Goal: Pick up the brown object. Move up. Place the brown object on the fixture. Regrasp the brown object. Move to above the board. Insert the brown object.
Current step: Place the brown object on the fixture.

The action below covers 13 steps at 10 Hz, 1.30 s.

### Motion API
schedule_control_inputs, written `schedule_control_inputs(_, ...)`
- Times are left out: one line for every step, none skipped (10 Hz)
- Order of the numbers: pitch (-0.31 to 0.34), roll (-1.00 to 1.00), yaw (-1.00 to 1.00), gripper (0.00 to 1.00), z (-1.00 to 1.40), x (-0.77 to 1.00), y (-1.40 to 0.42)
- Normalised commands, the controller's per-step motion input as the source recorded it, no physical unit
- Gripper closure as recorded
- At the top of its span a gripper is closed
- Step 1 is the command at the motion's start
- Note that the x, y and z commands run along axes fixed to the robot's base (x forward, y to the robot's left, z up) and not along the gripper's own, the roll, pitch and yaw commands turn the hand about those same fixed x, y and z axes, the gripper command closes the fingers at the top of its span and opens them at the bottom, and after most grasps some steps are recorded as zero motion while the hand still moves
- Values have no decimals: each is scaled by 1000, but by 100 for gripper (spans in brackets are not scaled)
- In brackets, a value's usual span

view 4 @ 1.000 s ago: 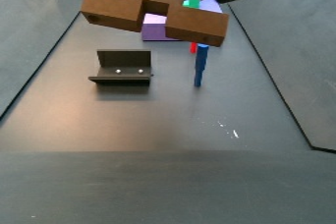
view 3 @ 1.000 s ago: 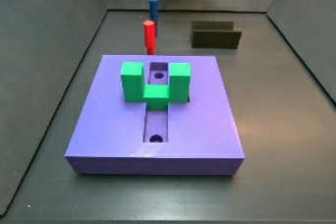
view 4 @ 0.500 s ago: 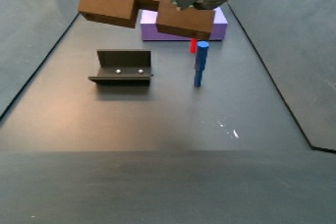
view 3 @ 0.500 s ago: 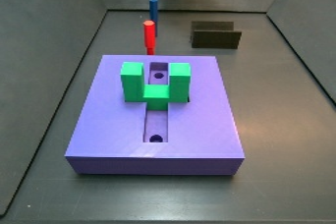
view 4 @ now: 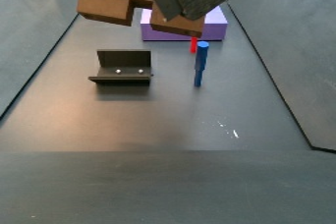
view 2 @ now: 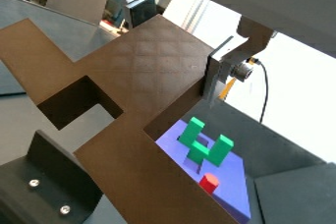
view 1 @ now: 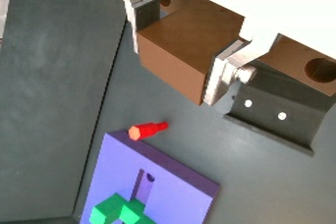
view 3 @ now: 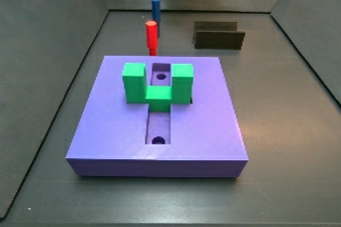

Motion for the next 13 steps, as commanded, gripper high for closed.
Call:
schedule_control_inputs(23,-640,-54,100,-46,734,0)
schedule_control_inputs(0,-511,0,100,-309,697,-29)
schedule_control_inputs(0,-134,0,100,-340,706,-151)
schedule_control_inputs(17,0,0,100,-280,711,-203)
schedule_control_inputs(0,-89,0,100,-220,254,-3)
schedule_control_inputs(0,-160,0,100,-97,17,0)
schedule_control_inputs(-6,0,0,100,0,0,0)
schedule_control_inputs(0,0,40,100,-46,0,-171)
schedule_control_inputs(0,-43,309,100,-231,337,-211)
schedule_control_inputs(20,0,363,100,-397,606,-311)
schedule_control_inputs(106,0,431,100,-431,714,-303)
schedule_control_inputs(89,0,483,100,-394,729,-229)
schedule_control_inputs(66,0,403,100,-377,783,-186)
